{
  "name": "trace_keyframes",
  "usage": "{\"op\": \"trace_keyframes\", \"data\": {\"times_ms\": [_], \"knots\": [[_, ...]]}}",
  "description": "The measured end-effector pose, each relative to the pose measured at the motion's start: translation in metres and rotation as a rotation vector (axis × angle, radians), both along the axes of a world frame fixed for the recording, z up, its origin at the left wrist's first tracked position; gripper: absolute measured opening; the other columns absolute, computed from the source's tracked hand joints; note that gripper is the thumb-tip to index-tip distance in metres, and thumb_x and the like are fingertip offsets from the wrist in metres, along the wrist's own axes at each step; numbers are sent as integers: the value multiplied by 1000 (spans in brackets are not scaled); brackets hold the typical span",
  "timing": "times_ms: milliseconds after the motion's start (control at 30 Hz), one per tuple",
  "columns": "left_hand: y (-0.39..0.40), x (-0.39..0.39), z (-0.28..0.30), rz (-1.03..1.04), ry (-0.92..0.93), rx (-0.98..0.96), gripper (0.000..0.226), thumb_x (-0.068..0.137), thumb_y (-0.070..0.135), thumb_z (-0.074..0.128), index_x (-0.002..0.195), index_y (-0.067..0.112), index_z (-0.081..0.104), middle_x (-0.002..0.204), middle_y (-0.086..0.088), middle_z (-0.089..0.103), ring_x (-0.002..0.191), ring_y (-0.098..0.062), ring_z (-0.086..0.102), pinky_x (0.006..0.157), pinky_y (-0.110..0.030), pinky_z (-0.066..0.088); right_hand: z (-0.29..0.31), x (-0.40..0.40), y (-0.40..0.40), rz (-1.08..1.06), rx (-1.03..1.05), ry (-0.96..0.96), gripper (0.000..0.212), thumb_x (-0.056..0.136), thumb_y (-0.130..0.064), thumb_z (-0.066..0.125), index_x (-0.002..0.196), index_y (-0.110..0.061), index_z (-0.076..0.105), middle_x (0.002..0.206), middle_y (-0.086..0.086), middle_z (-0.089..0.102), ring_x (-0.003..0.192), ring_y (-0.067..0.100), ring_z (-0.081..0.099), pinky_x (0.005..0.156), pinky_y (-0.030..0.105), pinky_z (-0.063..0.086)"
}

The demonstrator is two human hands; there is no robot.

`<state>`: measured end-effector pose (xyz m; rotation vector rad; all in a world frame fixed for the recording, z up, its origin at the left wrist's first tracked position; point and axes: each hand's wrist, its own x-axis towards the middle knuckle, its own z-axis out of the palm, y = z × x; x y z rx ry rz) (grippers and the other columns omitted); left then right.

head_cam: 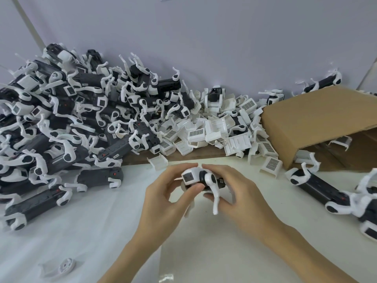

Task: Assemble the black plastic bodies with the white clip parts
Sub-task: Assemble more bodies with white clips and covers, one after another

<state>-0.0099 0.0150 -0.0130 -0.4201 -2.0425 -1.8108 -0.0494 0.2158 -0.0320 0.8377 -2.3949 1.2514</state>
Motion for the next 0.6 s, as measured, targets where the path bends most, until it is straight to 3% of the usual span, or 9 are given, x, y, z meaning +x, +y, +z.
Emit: {"op": "trace_keyframes", "data": {"times_ms": [100, 267, 433, 500, 600], "knots": [[1, 1, 1, -34, 21, -29, 32, 90, 28, 82, 121, 25, 76, 119, 2, 77, 111, -22, 72, 93, -20, 55, 2, 0, 2, -41, -9, 99, 54, 85, -6, 83, 132, -23, 66, 124, -13, 66, 112, 9, 64, 95, 29, 54], [3, 2, 0, -151, 18, -60, 34, 93, 17, 82, 125, 18, 75, 128, -1, 75, 126, -27, 67, 103, -29, 54, 7, -3, 8, -101, 115, 263, 66, 73, 11, 82, 128, -23, 70, 120, -12, 67, 109, 16, 62, 93, 30, 51], [-1, 0, 3, -174, -103, 88, 29, 95, 31, 71, 121, 25, 80, 127, -4, 77, 124, -23, 69, 100, -26, 54, 14, -3, 9, -95, 151, 251, 61, 76, 7, 82, 127, -23, 71, 117, -10, 67, 105, 18, 64, 89, 36, 55], [-2, -2, 0, -193, -175, 192, 32, 98, 37, 69, 123, 21, 79, 128, -8, 76, 123, -25, 70, 100, -30, 55, 16, -4, 9, -30, 111, 181, 53, 83, -2, 82, 130, -22, 69, 124, -7, 61, 115, 15, 61, 95, 29, 52], [-4, -8, -4, -220, -299, 421, 34, 100, 40, 70, 124, 16, 77, 133, -12, 72, 113, -19, 72, 86, -23, 57, 23, -3, 15, 118, -56, -210, 47, 95, -31, 74, 140, -31, 59, 135, -15, 56, 126, 1, 55, 97, 11, 45]]}}
